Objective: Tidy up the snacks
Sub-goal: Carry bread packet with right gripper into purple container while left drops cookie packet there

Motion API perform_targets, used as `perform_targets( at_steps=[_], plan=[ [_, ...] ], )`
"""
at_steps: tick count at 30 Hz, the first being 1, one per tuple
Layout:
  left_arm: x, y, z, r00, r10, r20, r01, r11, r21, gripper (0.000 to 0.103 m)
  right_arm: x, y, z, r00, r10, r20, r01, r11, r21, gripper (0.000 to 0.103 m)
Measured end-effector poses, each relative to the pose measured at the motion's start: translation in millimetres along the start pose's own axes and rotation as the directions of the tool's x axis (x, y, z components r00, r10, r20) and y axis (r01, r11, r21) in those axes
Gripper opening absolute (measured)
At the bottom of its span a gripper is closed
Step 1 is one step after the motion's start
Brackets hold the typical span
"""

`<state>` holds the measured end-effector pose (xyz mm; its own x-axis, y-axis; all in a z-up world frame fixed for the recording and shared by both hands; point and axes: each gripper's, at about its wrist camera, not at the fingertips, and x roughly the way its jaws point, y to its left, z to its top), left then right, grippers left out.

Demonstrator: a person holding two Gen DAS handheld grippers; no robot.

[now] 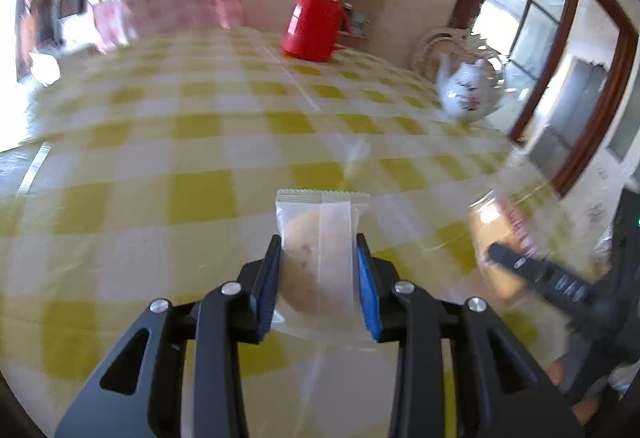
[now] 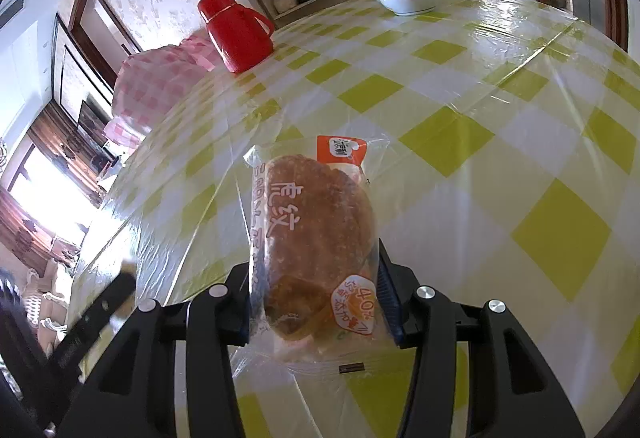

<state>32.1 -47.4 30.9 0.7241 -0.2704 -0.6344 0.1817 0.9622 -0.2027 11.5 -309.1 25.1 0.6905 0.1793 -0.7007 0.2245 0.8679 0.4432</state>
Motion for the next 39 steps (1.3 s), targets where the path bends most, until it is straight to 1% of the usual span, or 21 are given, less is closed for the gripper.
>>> perform_targets(
  at_steps=[2,4,8,11,15,20,26,30,39],
  plan=[
    [-9,7,-4,1.0,-0.014,0.021,0.015,0.999,-0.03,0.035,-2,1,-2,1.0,0.0,0.005,0.0,1.0,-0.007,0.048],
    [-11,14,-5,0.999,-0.021,0.024,0.022,0.999,-0.048,0.035,-3,2,-3,1.0,-0.006,0.012,0.006,1.0,-0.016,0.048],
    [-18,19,-2,0.999,-0.026,0.046,0.028,0.998,-0.052,0.035,-7,9,-6,0.999,-0.022,0.034,0.023,0.998,-0.05,0.048],
    [-22,22,-3,0.998,-0.042,0.04,0.044,0.997,-0.067,0.035,-10,16,-10,0.998,-0.034,0.044,0.038,0.996,-0.08,0.048],
    [-30,24,-6,0.998,-0.039,0.045,0.042,0.997,-0.068,0.035,-13,25,-17,0.999,-0.024,0.041,0.028,0.993,-0.112,0.048],
    [-45,26,-14,0.997,-0.001,0.073,0.006,0.997,-0.072,0.035,-21,36,-35,1.0,0.024,0.007,-0.023,0.992,-0.121,0.048],
    [-62,32,-29,0.996,0.022,0.082,-0.013,0.995,-0.099,0.035,-32,63,-63,0.997,0.071,-0.018,-0.073,0.982,-0.176,0.048],
    [-76,34,-38,0.995,0.037,0.092,-0.028,0.995,-0.101,0.035,-41,74,-80,0.993,0.106,-0.041,-0.112,0.977,-0.183,0.048],
    [-120,47,-66,0.991,0.083,0.104,-0.076,0.994,-0.074,0.035,-64,93,-114,0.984,0.161,-0.079,-0.174,0.961,-0.215,0.048]
  ],
)
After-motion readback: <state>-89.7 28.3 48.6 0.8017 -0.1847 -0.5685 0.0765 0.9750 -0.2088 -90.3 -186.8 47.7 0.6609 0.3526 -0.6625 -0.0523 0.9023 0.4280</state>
